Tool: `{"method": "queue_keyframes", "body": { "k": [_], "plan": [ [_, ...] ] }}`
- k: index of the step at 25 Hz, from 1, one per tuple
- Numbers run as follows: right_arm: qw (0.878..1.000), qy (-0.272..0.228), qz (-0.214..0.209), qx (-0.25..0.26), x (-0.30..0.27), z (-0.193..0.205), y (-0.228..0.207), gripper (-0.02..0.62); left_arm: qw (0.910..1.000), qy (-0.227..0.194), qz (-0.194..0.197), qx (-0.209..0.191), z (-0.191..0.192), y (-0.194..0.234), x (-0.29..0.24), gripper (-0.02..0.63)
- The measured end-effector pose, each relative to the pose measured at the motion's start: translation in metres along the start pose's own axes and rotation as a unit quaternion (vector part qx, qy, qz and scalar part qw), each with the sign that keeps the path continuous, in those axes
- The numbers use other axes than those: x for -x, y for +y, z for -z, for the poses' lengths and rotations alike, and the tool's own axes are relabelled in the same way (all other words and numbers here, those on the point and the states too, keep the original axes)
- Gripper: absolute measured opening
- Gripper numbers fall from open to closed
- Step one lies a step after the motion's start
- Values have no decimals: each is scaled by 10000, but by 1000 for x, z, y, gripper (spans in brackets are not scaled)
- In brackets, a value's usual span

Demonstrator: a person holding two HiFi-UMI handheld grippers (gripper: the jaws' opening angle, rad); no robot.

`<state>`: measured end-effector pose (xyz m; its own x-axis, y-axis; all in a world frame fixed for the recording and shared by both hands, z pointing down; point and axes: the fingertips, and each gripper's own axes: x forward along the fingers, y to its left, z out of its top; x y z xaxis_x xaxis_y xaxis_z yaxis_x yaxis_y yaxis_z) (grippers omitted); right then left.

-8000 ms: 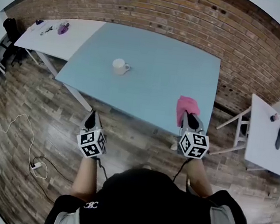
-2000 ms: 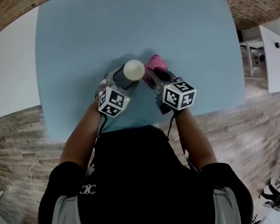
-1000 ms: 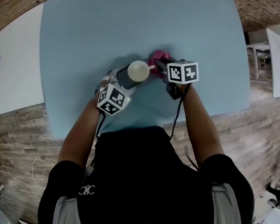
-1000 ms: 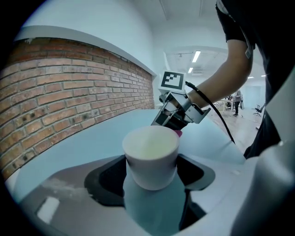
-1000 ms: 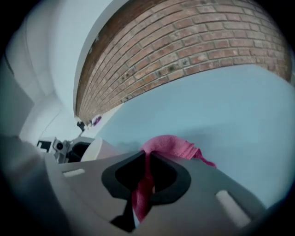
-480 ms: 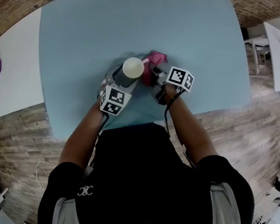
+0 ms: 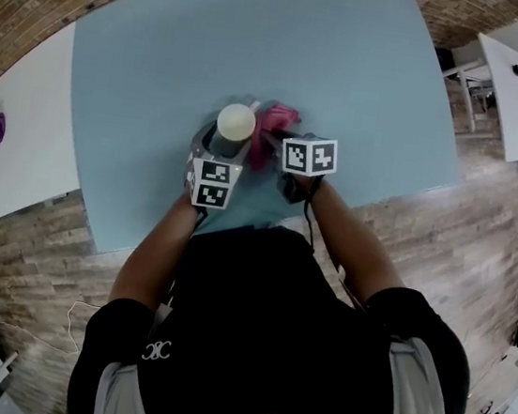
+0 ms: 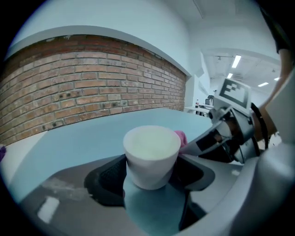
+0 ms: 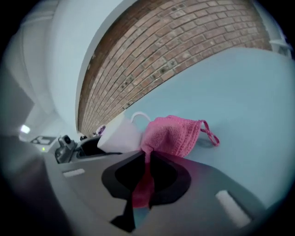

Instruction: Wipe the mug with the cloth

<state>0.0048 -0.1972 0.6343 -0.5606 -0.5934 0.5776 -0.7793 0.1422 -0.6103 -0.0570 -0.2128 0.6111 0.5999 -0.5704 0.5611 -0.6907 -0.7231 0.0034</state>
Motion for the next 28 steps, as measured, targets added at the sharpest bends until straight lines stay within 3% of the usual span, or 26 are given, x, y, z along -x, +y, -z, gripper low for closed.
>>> {"method": "queue_keyframes", "body": {
  "k": [5, 7, 9, 12, 16, 19, 21, 25, 26, 28],
  "plan": [
    [9962, 239, 36, 842, 3, 20, 19, 40, 9987, -15, -369, 356, -2, -3, 0, 367],
    [9952, 259, 38, 947, 5, 25, 20, 41, 9989, -25, -277, 377, -1, -6, 2, 365],
    [9946, 233, 100, 1006, 9, 25, 16, 41, 9995, -27, 70, 308, 1, -11, 7, 365],
    [9915, 244, 299, 1243, 12, 21, 8, 41, 9966, 127, 755, -307, 11, -13, 19, 365],
    [9789, 323, 707, 1892, 12, 13, 6, 41, 9811, 60, 1272, -1457, 5, 6, 33, 370],
    [9753, 358, 759, 2045, 13, 13, 9, 41, 9612, 303, 1730, -2126, 8, 15, 27, 394],
    [9751, 408, 788, 2034, 13, 16, 8, 41, 9382, 609, 2259, -2552, 15, 11, 22, 396],
    [9727, 530, 853, 2092, 11, 18, 10, 41, 8804, 1028, 3088, -3448, 19, 10, 19, 407],
    [9723, 554, 862, 2102, 11, 19, 11, 41, 8701, 1045, 3196, -3605, 17, 12, 19, 408],
    [9719, 581, 899, 2096, 13, 22, 12, 41, 8580, 1023, 3392, -3719, 9, 14, 17, 410]
  ]
}}
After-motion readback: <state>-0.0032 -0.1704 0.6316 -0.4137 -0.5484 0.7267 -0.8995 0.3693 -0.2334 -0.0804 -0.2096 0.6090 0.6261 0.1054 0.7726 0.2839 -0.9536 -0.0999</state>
